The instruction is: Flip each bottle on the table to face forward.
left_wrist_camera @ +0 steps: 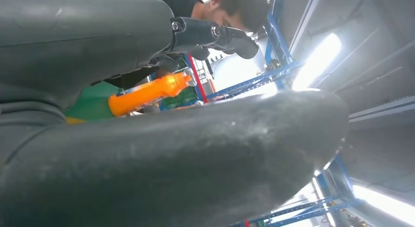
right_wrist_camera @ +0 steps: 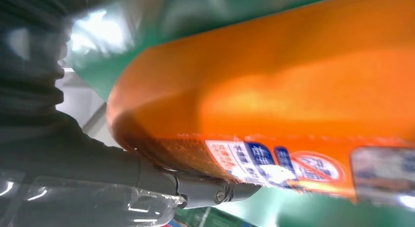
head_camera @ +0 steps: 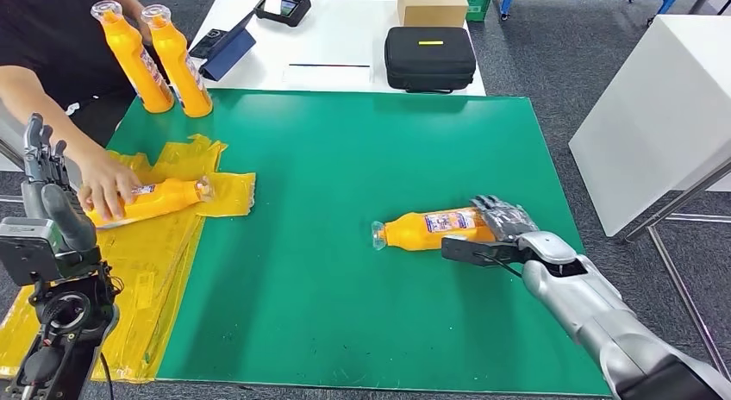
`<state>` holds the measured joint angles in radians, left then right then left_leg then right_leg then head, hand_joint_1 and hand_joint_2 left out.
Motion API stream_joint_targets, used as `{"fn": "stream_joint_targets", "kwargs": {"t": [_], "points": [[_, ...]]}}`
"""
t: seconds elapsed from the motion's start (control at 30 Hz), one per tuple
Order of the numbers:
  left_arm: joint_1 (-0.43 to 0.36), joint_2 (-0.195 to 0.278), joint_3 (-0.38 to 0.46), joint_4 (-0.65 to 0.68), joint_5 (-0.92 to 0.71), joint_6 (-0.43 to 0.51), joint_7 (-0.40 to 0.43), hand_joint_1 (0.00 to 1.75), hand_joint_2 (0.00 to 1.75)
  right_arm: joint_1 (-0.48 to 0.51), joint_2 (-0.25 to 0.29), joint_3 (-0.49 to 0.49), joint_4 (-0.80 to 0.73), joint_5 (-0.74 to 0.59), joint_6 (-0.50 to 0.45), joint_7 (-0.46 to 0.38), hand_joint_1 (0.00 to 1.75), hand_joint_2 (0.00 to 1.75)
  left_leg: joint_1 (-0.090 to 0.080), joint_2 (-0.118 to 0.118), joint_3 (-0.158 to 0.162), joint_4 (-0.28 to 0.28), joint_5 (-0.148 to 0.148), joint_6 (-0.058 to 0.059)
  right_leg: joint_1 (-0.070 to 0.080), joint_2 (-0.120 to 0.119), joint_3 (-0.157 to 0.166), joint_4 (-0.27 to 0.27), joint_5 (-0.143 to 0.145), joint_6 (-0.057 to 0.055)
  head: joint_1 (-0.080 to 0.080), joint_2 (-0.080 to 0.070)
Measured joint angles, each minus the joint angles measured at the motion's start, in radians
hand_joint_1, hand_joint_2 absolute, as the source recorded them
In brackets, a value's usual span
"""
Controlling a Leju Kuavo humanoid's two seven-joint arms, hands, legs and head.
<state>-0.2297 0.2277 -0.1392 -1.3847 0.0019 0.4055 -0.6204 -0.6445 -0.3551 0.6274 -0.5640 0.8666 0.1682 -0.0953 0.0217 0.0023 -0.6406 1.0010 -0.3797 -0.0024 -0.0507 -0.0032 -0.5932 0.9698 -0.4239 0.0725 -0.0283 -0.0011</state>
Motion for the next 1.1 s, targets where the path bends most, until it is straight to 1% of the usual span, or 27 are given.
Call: {"fn": "stream_joint_targets", "kwargs": {"t": [0.2,0.47,0.5,0.6,0.63,0.73,1.0,1.1], "points": [[-0.012,0.007,-0.02,0.015,0.02,0.008,-0.006,0.0,0.0,-0.059,0.069,0.082,0.086,0.019,-0.012,-0.008,0.0,1.75,0.001,0.006,0.005,0.0,-0.001,-0.001,0.001,0.004,0.002,0.0,0.002,-0.003,0.0,0.0],[-0.031,0.007,-0.035,0.034,0.03,0.009,-0.012,0.0,0.0,-0.092,0.148,0.152,0.14,0.038,-0.034,0.003,0.0,1.75,0.002,0.012,0.008,-0.001,0.001,-0.002,0.002,0.011,0.002,0.0,0.005,-0.006,0.0,0.0],[-0.033,0.007,-0.037,0.036,0.03,0.01,-0.013,0.0,0.0,-0.093,0.155,0.157,0.144,0.039,-0.032,0.004,0.39,1.75,0.002,0.012,0.008,-0.001,0.001,-0.003,0.002,0.011,0.002,0.0,0.006,-0.006,0.0,0.0],[-0.037,0.007,-0.039,0.038,0.034,0.012,-0.015,0.0,0.0,-0.102,0.173,0.175,0.16,0.045,-0.01,0.005,1.7,1.75,0.002,0.013,0.01,-0.001,0.002,-0.003,0.002,0.012,0.002,0.0,0.006,-0.006,0.0,0.0],[-0.039,0.007,-0.04,0.039,0.035,0.012,-0.015,0.0,0.0,-0.106,0.179,0.181,0.165,0.047,0.003,0.005,1.75,1.75,0.002,0.014,0.011,-0.001,0.001,-0.004,0.002,0.013,0.002,0.0,0.006,-0.006,0.0,0.0],[-0.052,0.007,-0.045,0.046,0.035,0.006,-0.015,0.0,0.0,-0.113,0.193,0.2,0.18,0.05,0.034,0.005,1.75,1.75,0.002,0.017,0.014,-0.001,0.0,-0.004,0.002,0.015,0.001,-0.001,0.006,-0.007,0.0,0.0],[-0.073,0.007,-0.057,0.062,0.036,0.004,-0.016,0.0,0.0,-0.121,0.208,0.221,0.201,0.05,0.04,0.005,1.75,1.75,0.003,0.017,0.017,-0.001,0.001,-0.004,0.002,0.016,0.001,-0.001,0.007,-0.007,0.0,0.0],[-0.079,0.006,-0.062,0.069,0.039,0.004,-0.02,0.0,0.0,-0.125,0.212,0.225,0.208,0.046,0.057,0.007,1.75,1.75,0.003,0.017,0.017,-0.001,0.001,-0.004,0.002,0.016,0.002,-0.001,0.007,-0.007,0.0,0.0]]}}
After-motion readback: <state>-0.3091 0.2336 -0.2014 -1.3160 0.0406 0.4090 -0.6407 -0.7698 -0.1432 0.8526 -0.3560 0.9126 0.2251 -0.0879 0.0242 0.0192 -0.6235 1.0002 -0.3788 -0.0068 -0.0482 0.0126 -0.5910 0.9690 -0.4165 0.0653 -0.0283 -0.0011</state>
